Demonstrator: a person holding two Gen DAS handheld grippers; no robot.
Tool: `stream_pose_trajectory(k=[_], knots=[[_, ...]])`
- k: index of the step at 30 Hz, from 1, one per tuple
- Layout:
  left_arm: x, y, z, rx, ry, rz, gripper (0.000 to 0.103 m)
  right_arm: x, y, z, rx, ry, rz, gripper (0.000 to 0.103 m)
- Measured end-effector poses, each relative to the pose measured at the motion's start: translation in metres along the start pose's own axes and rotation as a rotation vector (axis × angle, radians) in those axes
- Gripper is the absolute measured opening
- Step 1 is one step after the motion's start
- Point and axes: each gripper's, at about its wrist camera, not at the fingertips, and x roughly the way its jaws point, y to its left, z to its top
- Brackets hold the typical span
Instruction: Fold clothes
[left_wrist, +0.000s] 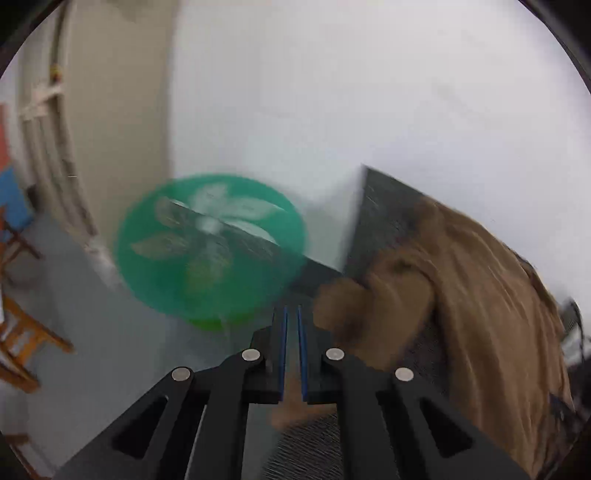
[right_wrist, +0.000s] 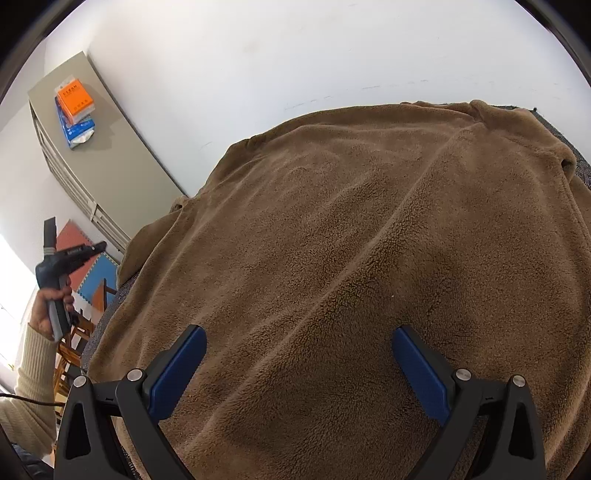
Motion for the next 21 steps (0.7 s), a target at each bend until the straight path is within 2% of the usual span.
stream_pose_trajectory(k=[1, 3, 5, 6, 8, 12, 13, 16, 17, 19, 20, 21], knots=[[0.005, -0.007, -0.004, 0.019, 0.022, -0.039, 0.019, 0.0, 0.0, 0.0, -0.001, 0.001, 0.0, 0.102], [0.013, -0.029, -0.005, 0.088, 0.039, -0.055, 0.049, 0.001, -0.001, 0.0, -0.001, 0.002, 0.0, 0.102], [0.022, -0.048, -0.004, 0.154, 0.049, -0.051, 0.059, 0.001, -0.001, 0.0, 0.001, 0.001, 0.003, 0.102], [0.027, -0.058, -0.004, 0.187, 0.053, -0.049, 0.059, 0.002, -0.001, 0.0, 0.003, 0.0, 0.005, 0.102], [0.042, -0.065, 0.0, 0.203, 0.088, -0.035, 0.059, 0.002, -0.002, 0.0, 0.005, -0.002, 0.009, 0.102], [0.07, -0.06, -0.003, 0.187, 0.15, 0.039, 0.059, 0.001, -0.006, -0.001, 0.012, -0.006, 0.02, 0.102], [0.077, -0.06, -0.003, 0.175, 0.163, 0.037, 0.059, 0.002, -0.006, -0.001, 0.014, -0.007, 0.023, 0.102], [0.086, -0.056, -0.006, 0.124, 0.177, -0.03, 0.059, 0.002, -0.008, -0.001, 0.018, -0.008, 0.029, 0.102], [0.085, -0.055, -0.006, 0.119, 0.174, -0.042, 0.055, 0.003, -0.007, -0.001, 0.02, -0.007, 0.031, 0.102], [0.084, -0.054, -0.006, 0.114, 0.172, -0.063, 0.026, 0.004, -0.008, -0.001, 0.022, -0.009, 0.035, 0.102], [0.084, -0.054, -0.005, 0.118, 0.161, -0.036, 0.015, 0.004, -0.008, -0.001, 0.024, -0.009, 0.037, 0.102], [0.084, -0.055, -0.003, 0.124, 0.147, 0.001, 0.014, 0.004, -0.009, -0.001, 0.025, -0.011, 0.039, 0.102]])
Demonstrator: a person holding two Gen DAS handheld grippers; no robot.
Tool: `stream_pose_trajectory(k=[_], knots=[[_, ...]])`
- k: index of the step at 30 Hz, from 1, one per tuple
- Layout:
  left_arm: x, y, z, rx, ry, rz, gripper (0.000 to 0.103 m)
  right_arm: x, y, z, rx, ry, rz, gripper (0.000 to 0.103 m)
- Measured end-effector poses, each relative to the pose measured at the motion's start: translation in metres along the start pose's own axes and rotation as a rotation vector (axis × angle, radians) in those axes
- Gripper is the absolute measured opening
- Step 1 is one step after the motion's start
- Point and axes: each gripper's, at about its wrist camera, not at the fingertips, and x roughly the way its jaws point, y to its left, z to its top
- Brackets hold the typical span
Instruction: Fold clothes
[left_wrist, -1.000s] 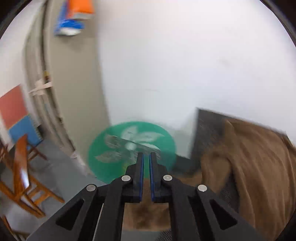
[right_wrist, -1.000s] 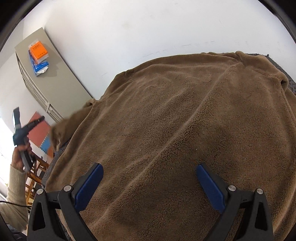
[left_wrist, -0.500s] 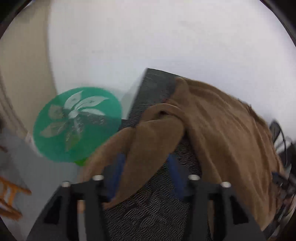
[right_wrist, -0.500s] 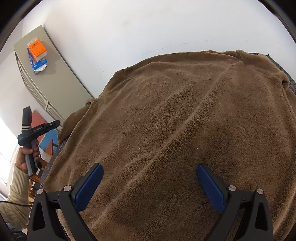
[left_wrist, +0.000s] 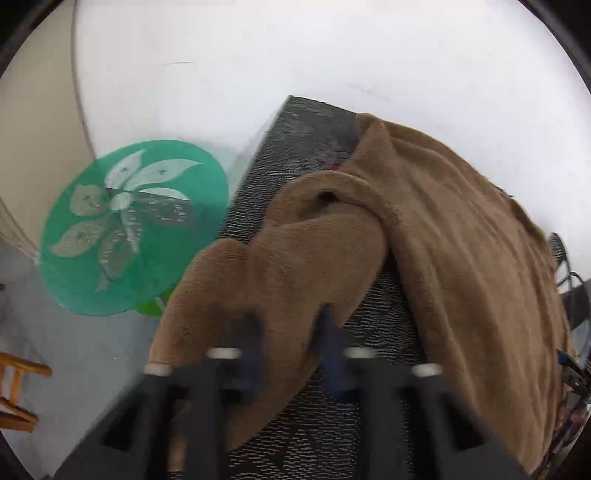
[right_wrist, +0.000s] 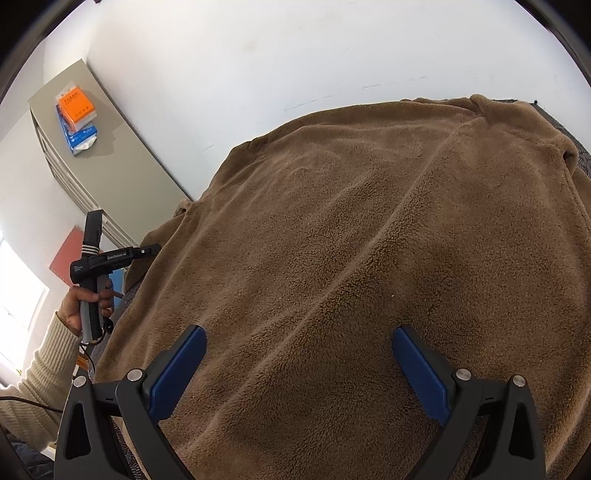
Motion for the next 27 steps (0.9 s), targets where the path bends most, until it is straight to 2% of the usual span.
stream_pose_trajectory(k=[1, 2, 4, 5, 6, 8, 9, 10, 13, 16, 17, 18, 19, 21, 27], knots=[[-0.002, -0.004, 0.002, 0.028, -0.033, 0.088, 0.013, 0.0, 0.0, 0.0, 0.0, 0.0, 0.0, 0.102], [-0.004, -0.011, 0.004, 0.086, -0.093, 0.227, 0.012, 0.0, 0.0, 0.0, 0.0, 0.0, 0.0, 0.102], [-0.011, -0.018, 0.009, 0.146, -0.225, 0.443, 0.012, 0.001, 0.0, 0.001, 0.001, 0.0, 0.001, 0.102], [-0.015, -0.017, 0.012, 0.131, -0.278, 0.5, 0.012, 0.001, 0.0, 0.001, 0.001, 0.0, 0.002, 0.102], [-0.016, -0.015, 0.016, 0.115, -0.302, 0.525, 0.012, 0.001, -0.001, 0.001, 0.002, -0.001, 0.003, 0.102], [-0.018, -0.012, 0.022, 0.087, -0.339, 0.564, 0.012, 0.001, -0.001, 0.002, 0.004, -0.001, 0.004, 0.102], [-0.015, -0.011, 0.024, 0.095, -0.324, 0.572, 0.013, 0.002, -0.002, 0.002, 0.005, -0.003, 0.007, 0.102], [-0.009, -0.01, 0.025, 0.102, -0.29, 0.575, 0.014, 0.002, -0.002, 0.002, 0.006, -0.003, 0.008, 0.102], [0.012, 0.001, 0.023, 0.072, -0.115, 0.507, 0.015, 0.003, -0.002, 0.003, 0.006, -0.002, 0.004, 0.102], [0.016, 0.012, 0.014, 0.026, -0.037, 0.436, 0.018, 0.003, -0.002, 0.003, 0.006, -0.002, 0.0, 0.102], [0.012, 0.013, 0.01, 0.021, -0.032, 0.417, 0.026, 0.003, -0.002, 0.003, 0.005, -0.001, -0.001, 0.102], [0.006, 0.014, 0.005, 0.017, -0.028, 0.397, 0.039, 0.003, -0.002, 0.003, 0.005, 0.0, -0.006, 0.102], [0.001, 0.014, 0.001, 0.012, -0.025, 0.378, 0.045, 0.004, -0.001, 0.003, 0.002, 0.002, -0.012, 0.102], [-0.01, 0.016, -0.007, 0.003, -0.018, 0.34, 0.063, 0.005, 0.001, 0.003, -0.008, 0.008, -0.029, 0.103], [-0.052, 0.006, -0.038, -0.008, -0.052, 0.191, 0.078, 0.016, 0.018, 0.002, -0.102, 0.054, -0.153, 0.103]])
